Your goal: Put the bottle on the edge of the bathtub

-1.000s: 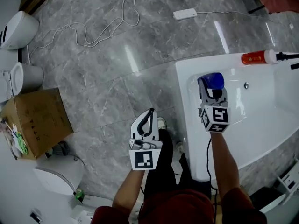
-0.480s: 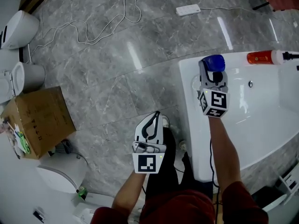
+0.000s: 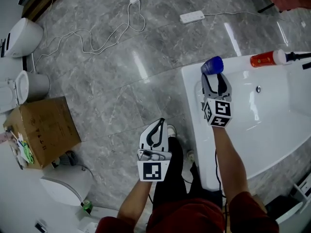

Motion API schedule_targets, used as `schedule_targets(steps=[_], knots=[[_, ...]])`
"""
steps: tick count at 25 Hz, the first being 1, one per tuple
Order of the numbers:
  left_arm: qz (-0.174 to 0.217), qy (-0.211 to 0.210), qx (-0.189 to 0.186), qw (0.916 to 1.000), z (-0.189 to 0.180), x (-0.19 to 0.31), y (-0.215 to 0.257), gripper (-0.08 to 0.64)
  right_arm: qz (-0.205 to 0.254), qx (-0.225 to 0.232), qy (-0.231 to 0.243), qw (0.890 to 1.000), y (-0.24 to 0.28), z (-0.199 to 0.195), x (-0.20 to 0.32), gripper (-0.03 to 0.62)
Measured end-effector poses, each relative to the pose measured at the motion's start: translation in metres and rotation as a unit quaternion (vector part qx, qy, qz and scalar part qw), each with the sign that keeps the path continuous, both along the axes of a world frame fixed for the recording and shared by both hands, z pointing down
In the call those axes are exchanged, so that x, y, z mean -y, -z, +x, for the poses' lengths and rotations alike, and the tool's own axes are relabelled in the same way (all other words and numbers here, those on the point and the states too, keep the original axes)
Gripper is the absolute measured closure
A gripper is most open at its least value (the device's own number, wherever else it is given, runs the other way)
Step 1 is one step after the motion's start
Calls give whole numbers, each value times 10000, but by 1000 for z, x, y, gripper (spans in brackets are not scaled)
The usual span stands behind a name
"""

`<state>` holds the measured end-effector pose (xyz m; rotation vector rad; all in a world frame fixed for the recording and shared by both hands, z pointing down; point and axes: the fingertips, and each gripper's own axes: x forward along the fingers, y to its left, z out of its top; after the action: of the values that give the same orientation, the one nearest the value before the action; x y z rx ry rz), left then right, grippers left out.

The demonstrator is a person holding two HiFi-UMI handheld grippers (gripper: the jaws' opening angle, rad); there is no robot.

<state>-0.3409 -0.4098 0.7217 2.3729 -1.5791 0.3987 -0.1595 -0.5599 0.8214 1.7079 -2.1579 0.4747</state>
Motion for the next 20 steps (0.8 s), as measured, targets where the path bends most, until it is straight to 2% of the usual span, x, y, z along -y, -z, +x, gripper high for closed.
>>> schedule_targets(steps=[1, 4, 10, 16, 20], knots=[[48, -67, 92, 9999, 2, 0, 4, 555, -37, 23, 8, 10000, 1, 1, -6, 353], [111, 225, -196, 9995, 4, -5, 20, 555, -154, 0, 267, 9995, 4, -3, -32, 353], [382, 391, -249, 9982, 14, -31, 62, 555, -266, 11, 517, 9983, 33, 9, -106, 354], [521, 717, -251, 9957, 17, -84, 112, 555, -84, 215, 541, 9983, 103, 31, -196, 354], [565, 954, -179, 9937, 27, -129, 141, 555, 168, 366, 597, 9974, 164, 62, -239, 354]])
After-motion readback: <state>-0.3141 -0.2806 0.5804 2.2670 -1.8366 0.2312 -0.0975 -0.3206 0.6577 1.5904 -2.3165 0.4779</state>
